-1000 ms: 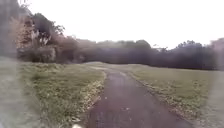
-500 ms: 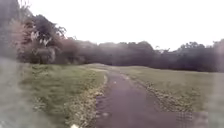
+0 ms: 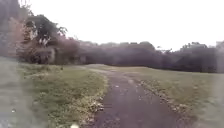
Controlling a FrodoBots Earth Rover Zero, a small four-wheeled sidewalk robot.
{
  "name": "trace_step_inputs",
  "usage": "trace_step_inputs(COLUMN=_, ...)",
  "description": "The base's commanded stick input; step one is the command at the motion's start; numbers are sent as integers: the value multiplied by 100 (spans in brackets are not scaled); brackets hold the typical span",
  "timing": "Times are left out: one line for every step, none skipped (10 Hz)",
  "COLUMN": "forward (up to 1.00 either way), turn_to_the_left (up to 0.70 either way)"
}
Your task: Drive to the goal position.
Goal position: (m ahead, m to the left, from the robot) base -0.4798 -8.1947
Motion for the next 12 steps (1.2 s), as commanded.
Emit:
trace_step_inputs(forward=100, turn_to_the_left=0)
trace_step_inputs(forward=100, turn_to_the_left=0)
trace_step_inputs(forward=100, turn_to_the_left=-1)
trace_step_inputs(forward=100, turn_to_the_left=-13)
trace_step_inputs(forward=100, turn_to_the_left=-25)
trace_step_inputs(forward=100, turn_to_the_left=-33)
trace_step_inputs(forward=100, turn_to_the_left=-26)
trace_step_inputs(forward=100, turn_to_the_left=-5)
trace_step_inputs(forward=100, turn_to_the_left=-2)
trace_step_inputs(forward=100, turn_to_the_left=0)
trace_step_inputs(forward=100, turn_to_the_left=0)
trace_step_inputs(forward=100, turn_to_the_left=0)
